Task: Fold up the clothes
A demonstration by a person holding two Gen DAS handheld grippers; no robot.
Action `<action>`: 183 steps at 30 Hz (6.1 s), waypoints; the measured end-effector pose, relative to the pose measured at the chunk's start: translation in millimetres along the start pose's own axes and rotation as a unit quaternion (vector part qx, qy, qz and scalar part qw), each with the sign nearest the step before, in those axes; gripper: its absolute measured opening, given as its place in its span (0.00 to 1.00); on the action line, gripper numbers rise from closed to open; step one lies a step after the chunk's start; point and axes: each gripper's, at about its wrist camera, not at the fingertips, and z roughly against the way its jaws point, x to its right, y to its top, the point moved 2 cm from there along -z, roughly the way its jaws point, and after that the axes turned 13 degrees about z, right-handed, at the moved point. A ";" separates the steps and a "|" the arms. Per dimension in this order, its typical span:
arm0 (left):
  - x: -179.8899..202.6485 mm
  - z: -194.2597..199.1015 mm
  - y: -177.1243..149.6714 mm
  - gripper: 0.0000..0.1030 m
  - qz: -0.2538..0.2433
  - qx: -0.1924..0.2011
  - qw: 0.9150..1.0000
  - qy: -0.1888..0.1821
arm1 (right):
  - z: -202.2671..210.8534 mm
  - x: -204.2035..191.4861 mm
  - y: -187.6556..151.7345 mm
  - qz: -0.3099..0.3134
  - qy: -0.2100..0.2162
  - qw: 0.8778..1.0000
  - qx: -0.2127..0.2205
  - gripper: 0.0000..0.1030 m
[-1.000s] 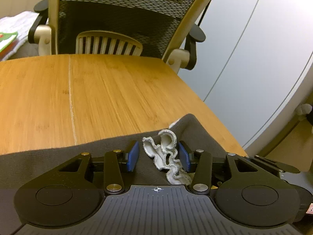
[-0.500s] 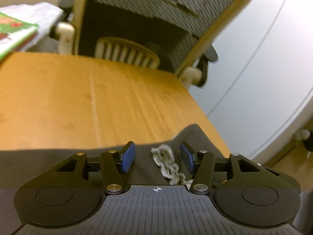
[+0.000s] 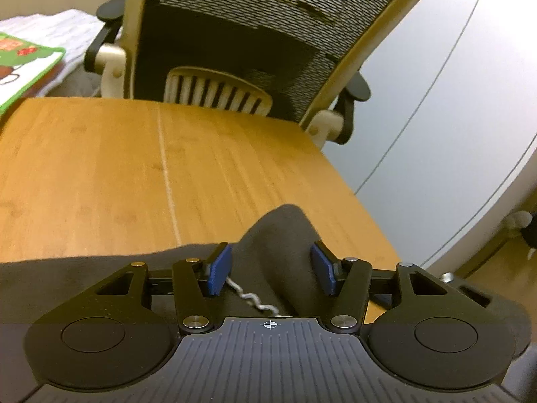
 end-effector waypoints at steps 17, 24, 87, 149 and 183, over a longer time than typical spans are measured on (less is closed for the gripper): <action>-14.6 15.9 5.0 0.63 0.019 0.014 1.000 -0.002 | -26.4 35.4 -6.3 -0.237 0.073 0.969 -0.004 0.46; -13.9 30.5 9.3 0.65 -0.004 0.037 0.999 0.016 | -7.9 -17.0 24.0 -0.046 0.015 0.999 0.007 0.46; -31.0 37.3 -1.7 0.91 -0.025 0.062 0.996 0.064 | -1.1 -4.0 17.8 -0.121 0.047 0.991 0.005 0.46; -83.0 48.7 -1.2 0.95 0.017 0.067 0.992 0.109 | -15.3 8.9 14.9 -0.258 0.113 0.959 0.028 0.88; -92.6 78.1 1.1 1.00 0.031 0.091 0.991 0.093 | -10.3 -6.4 51.3 -0.221 0.176 0.959 0.037 0.91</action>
